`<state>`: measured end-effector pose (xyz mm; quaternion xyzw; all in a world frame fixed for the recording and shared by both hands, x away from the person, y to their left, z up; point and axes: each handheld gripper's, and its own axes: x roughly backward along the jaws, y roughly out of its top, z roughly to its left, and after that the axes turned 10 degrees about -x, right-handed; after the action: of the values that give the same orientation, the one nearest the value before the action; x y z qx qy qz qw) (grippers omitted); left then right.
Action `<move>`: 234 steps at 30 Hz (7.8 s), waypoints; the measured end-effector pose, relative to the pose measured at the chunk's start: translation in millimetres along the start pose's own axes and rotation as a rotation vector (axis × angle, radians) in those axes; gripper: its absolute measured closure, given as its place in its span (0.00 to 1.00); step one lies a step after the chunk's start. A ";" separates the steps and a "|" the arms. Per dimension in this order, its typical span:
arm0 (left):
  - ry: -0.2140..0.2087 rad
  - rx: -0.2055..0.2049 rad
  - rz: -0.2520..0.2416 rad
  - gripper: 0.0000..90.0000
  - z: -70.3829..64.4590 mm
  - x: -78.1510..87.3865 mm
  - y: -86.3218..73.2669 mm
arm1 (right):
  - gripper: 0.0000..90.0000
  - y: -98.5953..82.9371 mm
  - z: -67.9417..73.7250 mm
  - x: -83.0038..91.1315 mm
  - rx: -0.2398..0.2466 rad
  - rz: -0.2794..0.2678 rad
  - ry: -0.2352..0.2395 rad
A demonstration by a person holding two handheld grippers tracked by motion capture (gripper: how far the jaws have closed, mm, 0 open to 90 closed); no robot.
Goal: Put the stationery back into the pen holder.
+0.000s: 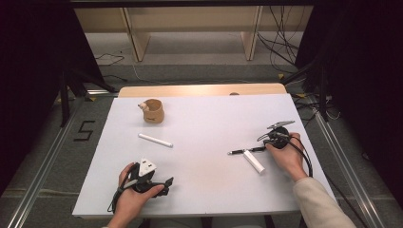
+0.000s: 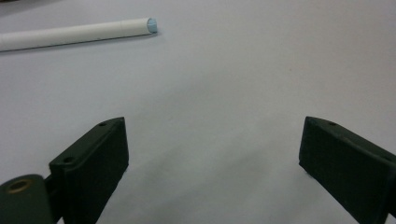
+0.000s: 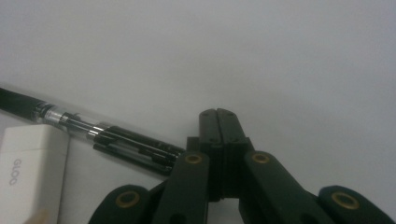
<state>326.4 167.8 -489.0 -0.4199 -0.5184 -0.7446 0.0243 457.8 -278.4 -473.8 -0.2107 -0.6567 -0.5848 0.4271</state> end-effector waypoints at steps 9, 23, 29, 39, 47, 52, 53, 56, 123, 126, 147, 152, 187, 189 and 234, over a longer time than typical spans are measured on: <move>0.002 0.001 0.001 0.09 0.3 0.0 -0.1 | 1.00 -7.3 1.9 6.6 0.008 0.015 -0.003; 0.003 0.001 -0.001 0.09 0.3 0.4 -0.1 | 1.00 -23.3 11.7 21.2 0.058 0.054 -0.005; 0.003 0.002 0.000 0.09 0.5 0.1 -0.2 | 1.00 -29.1 16.2 26.6 0.082 0.073 0.009; 0.003 0.002 0.000 0.09 0.4 -0.2 -0.1 | 1.00 -32.7 23.0 31.7 0.114 0.112 0.025; 0.003 0.002 0.000 0.09 0.5 -0.3 -0.2 | 1.00 -32.8 25.8 33.3 0.118 0.136 0.032; 0.003 0.002 -0.001 0.09 0.5 0.1 -0.2 | 1.00 -33.0 24.9 33.5 0.114 0.136 0.038; 0.003 0.003 -0.001 0.09 0.6 0.1 -0.2 | 1.00 -32.9 25.0 33.3 0.113 0.136 0.038; 0.002 0.002 0.000 0.09 0.6 0.0 -0.2 | 0.95 -31.0 22.5 33.3 0.109 0.141 0.046; 0.005 0.007 -0.006 0.10 2.6 -2.3 1.0 | 0.76 60.3 66.1 -24.3 0.297 0.403 0.114; 0.004 0.006 -0.004 0.10 2.7 -2.1 1.3 | 0.77 60.4 65.8 -24.9 0.295 0.400 0.115; 0.006 0.008 -0.007 0.10 2.1 -1.6 1.5 | 0.84 62.8 64.8 -26.6 0.290 0.423 0.116; 0.006 0.008 -0.008 0.10 2.2 -1.7 1.5 | 0.86 62.8 65.0 -26.6 0.291 0.424 0.117; 0.005 0.012 -0.020 0.11 2.3 -1.9 2.1 | 0.89 66.2 57.5 2.7 0.205 0.079 0.181; 0.002 0.013 -0.019 0.12 2.4 -1.8 2.2 | 0.89 66.6 58.9 8.9 0.192 -0.002 0.197; -0.144 0.156 -0.287 0.44 -24.8 -43.5 130.9 | 0.89 6.6 135.9 12.9 0.135 -0.383 0.502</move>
<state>401.3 70.4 -421.7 -0.3908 -0.6297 -0.6658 -0.0867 413.1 -150.9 -452.9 0.0965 -0.5958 -0.6435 0.4708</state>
